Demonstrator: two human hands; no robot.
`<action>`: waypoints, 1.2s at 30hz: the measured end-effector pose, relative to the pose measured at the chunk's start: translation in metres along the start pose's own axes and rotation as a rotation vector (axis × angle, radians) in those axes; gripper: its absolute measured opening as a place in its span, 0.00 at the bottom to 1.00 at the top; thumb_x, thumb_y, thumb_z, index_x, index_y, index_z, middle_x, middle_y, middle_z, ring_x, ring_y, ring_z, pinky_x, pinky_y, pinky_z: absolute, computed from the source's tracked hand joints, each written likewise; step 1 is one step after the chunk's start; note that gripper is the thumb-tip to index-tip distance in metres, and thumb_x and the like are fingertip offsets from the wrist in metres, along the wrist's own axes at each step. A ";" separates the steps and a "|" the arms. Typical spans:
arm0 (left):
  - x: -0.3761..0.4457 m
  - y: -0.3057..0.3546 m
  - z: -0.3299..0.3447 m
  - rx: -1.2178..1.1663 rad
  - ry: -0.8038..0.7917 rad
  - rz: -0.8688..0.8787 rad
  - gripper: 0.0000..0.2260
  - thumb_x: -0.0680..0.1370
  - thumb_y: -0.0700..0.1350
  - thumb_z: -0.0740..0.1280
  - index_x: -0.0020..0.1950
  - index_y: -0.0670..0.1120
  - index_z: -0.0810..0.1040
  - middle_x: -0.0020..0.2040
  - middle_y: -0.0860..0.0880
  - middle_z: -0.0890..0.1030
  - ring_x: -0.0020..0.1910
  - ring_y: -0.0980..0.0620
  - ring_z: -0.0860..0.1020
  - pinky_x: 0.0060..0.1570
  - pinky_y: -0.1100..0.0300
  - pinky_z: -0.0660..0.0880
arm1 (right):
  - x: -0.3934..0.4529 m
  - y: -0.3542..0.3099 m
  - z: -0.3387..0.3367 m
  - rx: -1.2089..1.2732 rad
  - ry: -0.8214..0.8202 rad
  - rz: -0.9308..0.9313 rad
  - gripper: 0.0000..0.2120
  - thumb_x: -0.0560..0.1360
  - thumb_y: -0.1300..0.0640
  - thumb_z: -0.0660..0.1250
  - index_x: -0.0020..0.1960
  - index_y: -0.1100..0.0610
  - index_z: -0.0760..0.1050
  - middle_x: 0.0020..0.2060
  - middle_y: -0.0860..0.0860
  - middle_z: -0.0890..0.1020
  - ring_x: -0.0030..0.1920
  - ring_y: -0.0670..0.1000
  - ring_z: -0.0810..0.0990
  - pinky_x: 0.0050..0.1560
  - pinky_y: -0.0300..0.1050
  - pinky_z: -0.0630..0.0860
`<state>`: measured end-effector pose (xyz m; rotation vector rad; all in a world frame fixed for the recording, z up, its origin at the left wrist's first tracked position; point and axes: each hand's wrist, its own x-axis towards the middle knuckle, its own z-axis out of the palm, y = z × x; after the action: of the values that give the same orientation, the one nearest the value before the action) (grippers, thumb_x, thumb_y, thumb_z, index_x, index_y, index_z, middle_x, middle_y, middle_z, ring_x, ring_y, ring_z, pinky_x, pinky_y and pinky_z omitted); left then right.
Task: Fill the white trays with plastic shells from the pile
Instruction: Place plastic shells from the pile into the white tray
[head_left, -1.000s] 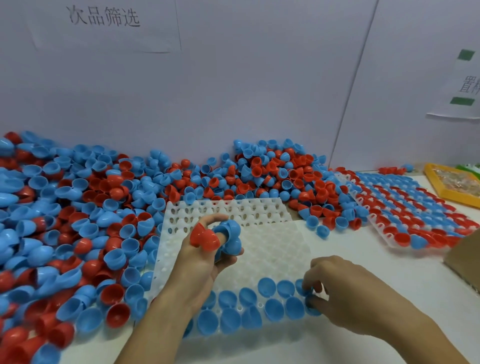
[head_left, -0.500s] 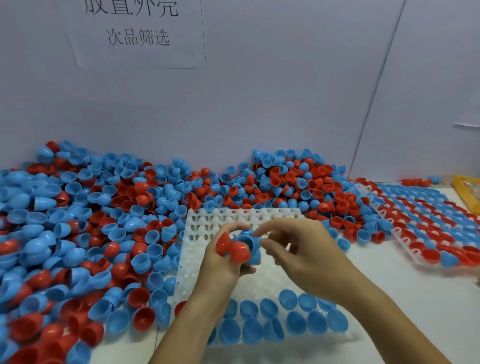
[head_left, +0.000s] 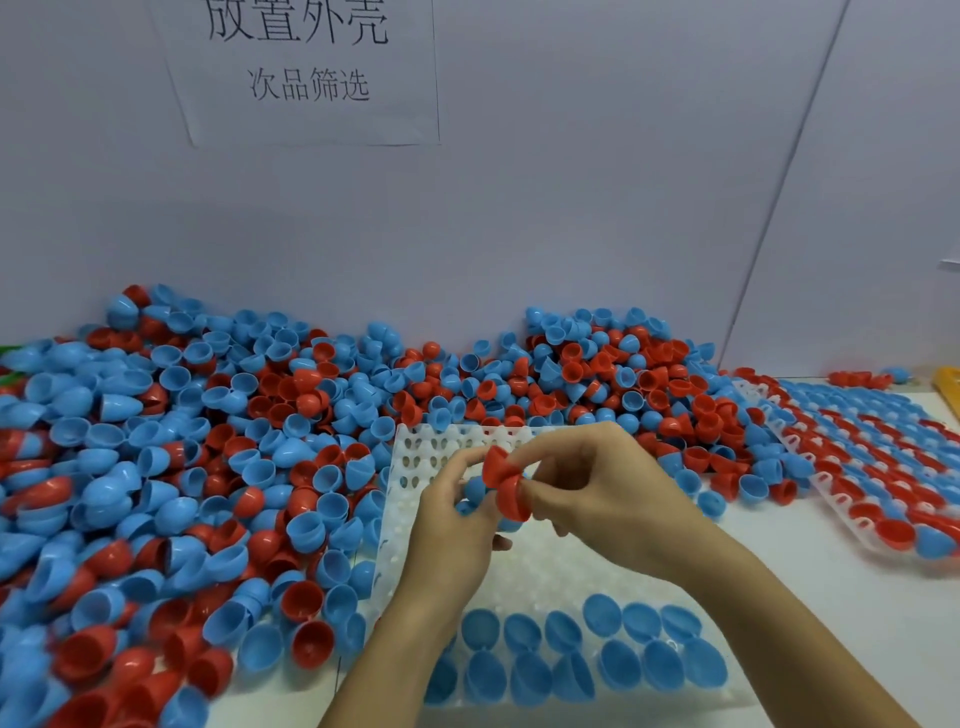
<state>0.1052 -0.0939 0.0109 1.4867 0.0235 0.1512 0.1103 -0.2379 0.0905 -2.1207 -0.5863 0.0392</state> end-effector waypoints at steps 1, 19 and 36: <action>0.000 0.001 -0.001 -0.009 0.018 -0.003 0.12 0.80 0.42 0.69 0.49 0.62 0.80 0.53 0.49 0.82 0.47 0.49 0.84 0.37 0.63 0.79 | -0.001 0.001 -0.004 0.014 0.010 0.023 0.07 0.75 0.57 0.72 0.48 0.45 0.85 0.31 0.52 0.83 0.29 0.49 0.77 0.35 0.47 0.78; 0.002 -0.006 0.008 -0.286 0.182 -0.170 0.13 0.82 0.38 0.64 0.53 0.56 0.80 0.54 0.41 0.82 0.51 0.45 0.83 0.37 0.61 0.80 | -0.001 0.023 0.011 0.120 0.122 0.271 0.17 0.78 0.60 0.64 0.42 0.42 0.85 0.40 0.39 0.86 0.43 0.33 0.81 0.38 0.25 0.73; -0.002 -0.002 0.011 -0.324 0.084 -0.111 0.14 0.82 0.36 0.63 0.49 0.54 0.82 0.53 0.44 0.81 0.47 0.42 0.83 0.36 0.61 0.80 | -0.025 0.056 -0.024 0.206 0.234 0.411 0.18 0.72 0.63 0.76 0.53 0.50 0.72 0.38 0.48 0.87 0.38 0.43 0.84 0.39 0.36 0.74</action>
<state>0.1045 -0.1055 0.0094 1.1517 0.1425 0.1210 0.1154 -0.2935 0.0561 -1.9752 -0.0027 0.0763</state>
